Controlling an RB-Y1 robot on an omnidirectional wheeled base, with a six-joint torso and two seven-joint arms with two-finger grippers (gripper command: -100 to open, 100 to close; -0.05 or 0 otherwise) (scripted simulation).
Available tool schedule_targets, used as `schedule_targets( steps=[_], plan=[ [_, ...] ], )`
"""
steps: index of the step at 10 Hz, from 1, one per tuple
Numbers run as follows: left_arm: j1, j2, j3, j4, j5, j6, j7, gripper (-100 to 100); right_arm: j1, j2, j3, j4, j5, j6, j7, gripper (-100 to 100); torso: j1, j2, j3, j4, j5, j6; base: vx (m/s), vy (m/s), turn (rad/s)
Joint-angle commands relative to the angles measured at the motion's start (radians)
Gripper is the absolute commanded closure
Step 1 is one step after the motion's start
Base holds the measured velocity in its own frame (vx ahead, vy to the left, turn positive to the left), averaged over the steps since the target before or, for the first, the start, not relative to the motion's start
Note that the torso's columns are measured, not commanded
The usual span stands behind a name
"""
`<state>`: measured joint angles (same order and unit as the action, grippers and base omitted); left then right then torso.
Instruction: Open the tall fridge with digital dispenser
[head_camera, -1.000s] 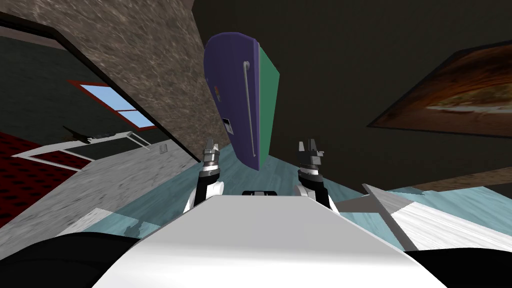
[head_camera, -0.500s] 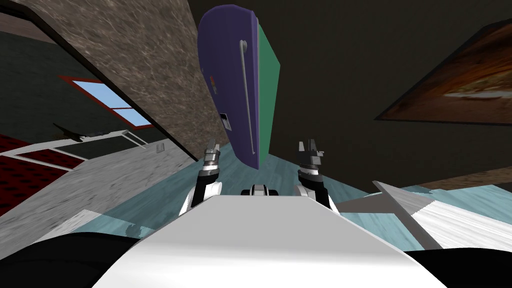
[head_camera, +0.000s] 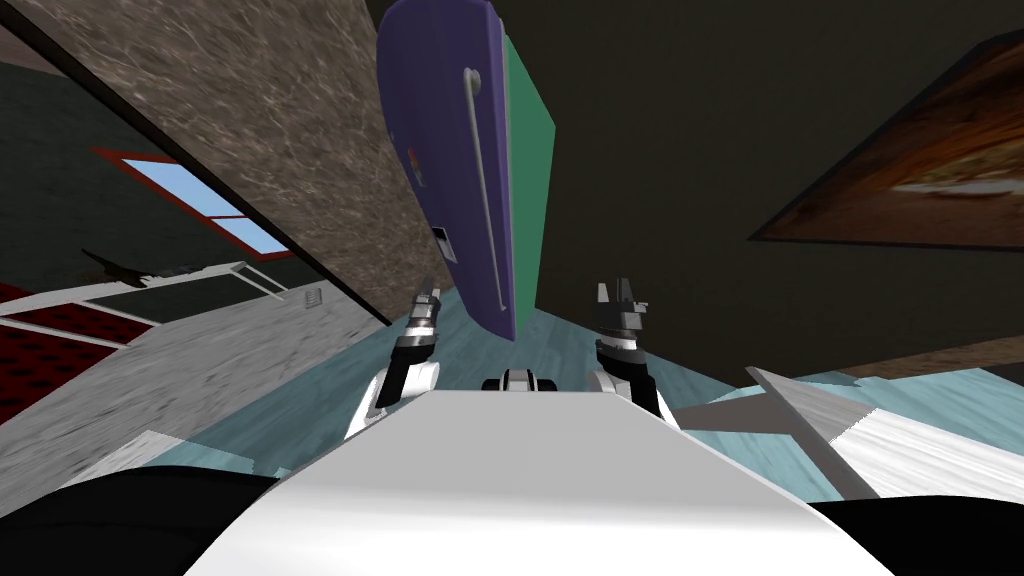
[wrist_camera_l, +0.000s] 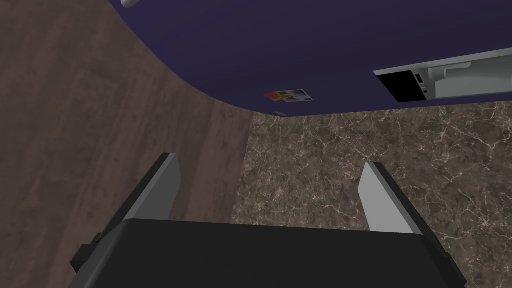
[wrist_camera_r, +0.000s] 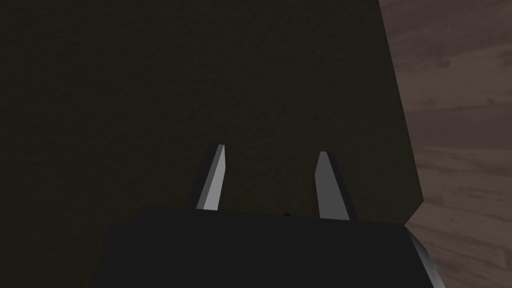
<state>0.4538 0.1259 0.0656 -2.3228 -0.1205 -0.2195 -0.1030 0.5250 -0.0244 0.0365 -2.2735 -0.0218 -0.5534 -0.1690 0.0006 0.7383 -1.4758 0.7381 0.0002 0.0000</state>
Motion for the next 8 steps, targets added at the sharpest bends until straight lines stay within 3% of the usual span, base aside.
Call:
schedule_targets(
  steps=[1, 8],
  plan=[
    [-0.007, 0.016, 0.01, -0.023, 0.001, 0.079, -0.004, -100, 0.0, 0.0, 0.0, 0.0, 0.0, 0.0, 0.0, 0, 0.0, -0.001, 0.0, 0.0, 0.0, 0.0, 0.084, -0.06, -0.029],
    [-0.03, 0.036, 0.03, -0.06, 0.001, 0.248, -0.013, -100, 0.0, 0.0, 0.0, 0.0, 0.0, 0.0, 0.0, 0, 0.0, 0.0, 0.0, 0.0, 0.0, 0.0, 0.057, -0.053, -0.019]
  ],
)
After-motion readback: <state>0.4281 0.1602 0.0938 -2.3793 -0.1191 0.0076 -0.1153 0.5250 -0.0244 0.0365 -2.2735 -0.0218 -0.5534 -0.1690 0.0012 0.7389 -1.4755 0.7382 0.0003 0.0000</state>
